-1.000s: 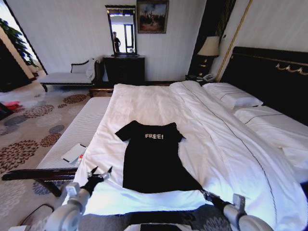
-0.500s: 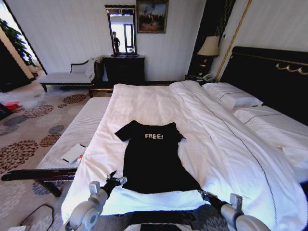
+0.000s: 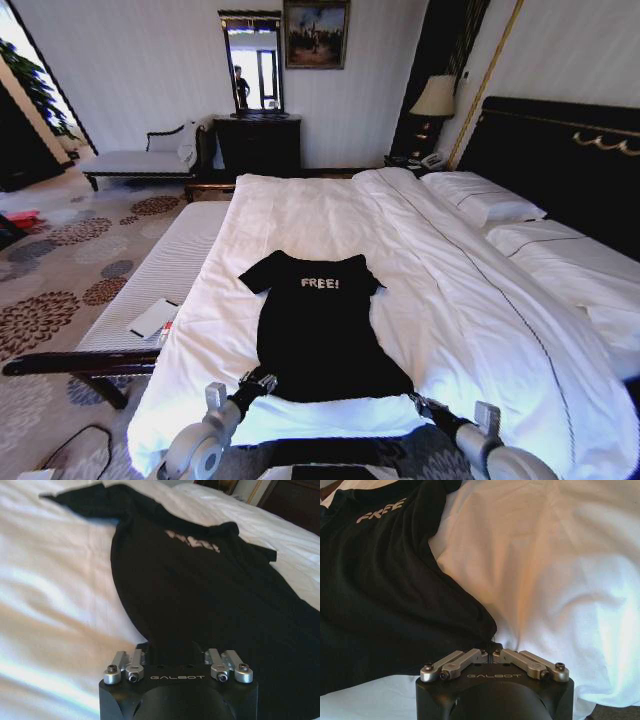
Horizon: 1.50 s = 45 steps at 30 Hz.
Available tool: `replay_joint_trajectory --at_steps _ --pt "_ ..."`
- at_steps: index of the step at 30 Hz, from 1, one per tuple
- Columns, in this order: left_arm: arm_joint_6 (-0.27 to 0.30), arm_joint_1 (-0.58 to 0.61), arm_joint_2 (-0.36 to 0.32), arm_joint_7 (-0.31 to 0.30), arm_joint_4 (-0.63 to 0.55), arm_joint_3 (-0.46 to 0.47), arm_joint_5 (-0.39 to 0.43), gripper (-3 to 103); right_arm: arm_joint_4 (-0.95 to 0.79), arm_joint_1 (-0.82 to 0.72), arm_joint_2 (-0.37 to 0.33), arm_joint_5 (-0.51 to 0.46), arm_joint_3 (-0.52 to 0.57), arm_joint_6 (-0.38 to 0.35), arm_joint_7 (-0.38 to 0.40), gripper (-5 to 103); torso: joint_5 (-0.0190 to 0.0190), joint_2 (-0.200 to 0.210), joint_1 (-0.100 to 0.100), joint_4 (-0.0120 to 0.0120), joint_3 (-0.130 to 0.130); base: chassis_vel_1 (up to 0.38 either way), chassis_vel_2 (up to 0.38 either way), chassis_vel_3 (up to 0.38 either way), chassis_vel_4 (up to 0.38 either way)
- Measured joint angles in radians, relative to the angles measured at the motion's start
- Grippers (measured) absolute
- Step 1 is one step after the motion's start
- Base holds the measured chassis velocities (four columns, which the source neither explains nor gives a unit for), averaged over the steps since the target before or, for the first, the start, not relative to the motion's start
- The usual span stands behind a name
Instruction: Fold the clothes on the bed.
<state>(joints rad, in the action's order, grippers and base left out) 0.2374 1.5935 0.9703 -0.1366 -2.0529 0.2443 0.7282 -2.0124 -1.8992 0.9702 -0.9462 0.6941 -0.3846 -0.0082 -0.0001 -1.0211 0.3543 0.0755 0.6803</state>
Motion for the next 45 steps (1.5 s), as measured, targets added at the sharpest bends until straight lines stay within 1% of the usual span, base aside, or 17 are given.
replay_joint_trajectory --at_steps 1,4,6,8,11,13,14,17,19,21,25,28,31,36,40,44,45 --pt "0.000 0.011 -0.009 -0.010 -0.025 0.014 -0.010 45 0.000 0.002 0.001 0.003 -0.004 0.000 0.000 0 0.0001 0.000 0.000 0.0000 0.000 0.000 0.000 0.000 0.000" --pt "0.006 0.031 -0.036 -0.031 -0.105 0.048 -0.019 29 0.005 0.010 0.003 0.008 -0.016 0.000 0.001 0 0.0002 0.000 0.000 -0.0002 0.000 0.000 0.000 0.000 0.000" --pt "0.008 0.032 -0.041 -0.033 -0.120 0.053 -0.019 29 0.006 0.013 0.003 0.008 -0.019 0.000 0.002 0 0.0003 0.000 0.000 -0.0001 0.000 0.000 0.000 0.000 0.000" --pt "0.016 0.023 -0.054 -0.037 -0.144 0.055 -0.015 18 0.007 0.018 0.004 0.010 -0.026 -0.001 0.003 0 0.0003 0.000 0.000 -0.0001 0.000 0.000 0.000 0.000 0.000" --pt "0.024 -0.009 -0.052 -0.049 -0.116 0.017 -0.017 3 0.001 0.017 0.004 0.014 -0.029 -0.002 0.004 0 -0.0002 0.000 0.000 0.0002 0.000 0.000 0.000 0.000 0.000" --pt "0.024 -0.010 -0.050 -0.049 -0.112 0.014 -0.021 3 0.001 0.017 0.004 0.014 -0.028 -0.002 0.004 0 -0.0001 0.000 0.000 0.0002 0.000 0.000 0.000 0.000 0.000" --pt "0.024 -0.006 -0.044 -0.050 -0.107 0.012 -0.028 0 0.001 0.015 0.004 0.014 -0.025 -0.002 0.004 0 -0.0001 0.000 0.000 0.0000 0.000 0.000 0.000 0.000 0.000" --pt "0.024 0.025 -0.041 -0.048 -0.119 0.034 -0.033 0 0.001 0.011 0.004 0.015 -0.021 -0.002 0.003 0 -0.0003 0.000 0.000 0.0000 0.000 0.000 0.000 0.000 0.000" --pt "0.022 0.069 -0.042 -0.038 -0.143 0.076 -0.034 0 0.002 0.012 0.007 0.015 -0.022 -0.002 0.003 0 0.0001 0.000 0.000 0.0002 0.000 0.000 0.000 0.000 0.000" --pt "0.019 0.164 -0.056 -0.005 -0.172 0.148 -0.047 0 0.008 0.022 0.010 0.018 -0.029 -0.001 0.003 0 0.0002 0.000 0.000 -0.0003 0.000 0.000 0.000 0.000 0.000" --pt "0.006 0.244 -0.066 0.034 -0.172 0.196 -0.071 0 0.012 0.033 0.011 0.018 -0.038 -0.002 0.003 0 0.0003 0.000 0.000 -0.0005 0.000 0.000 0.000 0.000 0.000" --pt "-0.001 0.250 -0.057 0.042 -0.150 0.191 -0.090 0 0.010 0.034 0.010 0.018 -0.039 -0.002 0.004 0 0.0002 0.000 0.000 -0.0003 0.000 0.000 0.000 0.000 0.000" --pt "-0.004 0.215 -0.037 0.043 -0.113 0.137 -0.122 0 0.005 0.028 0.010 0.018 -0.034 -0.002 0.004 0 -0.0001 0.000 0.000 0.0000 0.000 0.000 0.000 0.000 0.000" --pt "-0.005 0.183 -0.035 0.032 -0.083 0.106 -0.130 0 -0.002 0.016 0.010 0.018 -0.021 -0.001 0.002 0 0.0000 0.000 0.000 0.0003 0.000 0.000 0.000 0.000 0.000" --pt "-0.005 0.193 -0.036 0.026 -0.077 0.114 -0.124 0 -0.002 0.016 0.011 0.018 -0.020 0.000 0.002 0 0.0000 0.000 0.000 0.0000 0.000 0.000 0.000 0.000 0.000" --pt "-0.008 0.248 -0.040 0.029 -0.103 0.159 -0.113 0 0.004 0.024 0.014 0.019 -0.025 0.000 0.002 0 0.0001 0.000 0.000 -0.0001 0.000 0.000 0.000 0.000 0.000" --pt "-0.008 0.259 -0.040 0.031 -0.111 0.170 -0.107 6 0.006 0.025 0.015 0.019 -0.027 0.000 0.002 0 0.0002 0.000 0.000 -0.0001 0.000 0.000 0.000 0.000 0.000"
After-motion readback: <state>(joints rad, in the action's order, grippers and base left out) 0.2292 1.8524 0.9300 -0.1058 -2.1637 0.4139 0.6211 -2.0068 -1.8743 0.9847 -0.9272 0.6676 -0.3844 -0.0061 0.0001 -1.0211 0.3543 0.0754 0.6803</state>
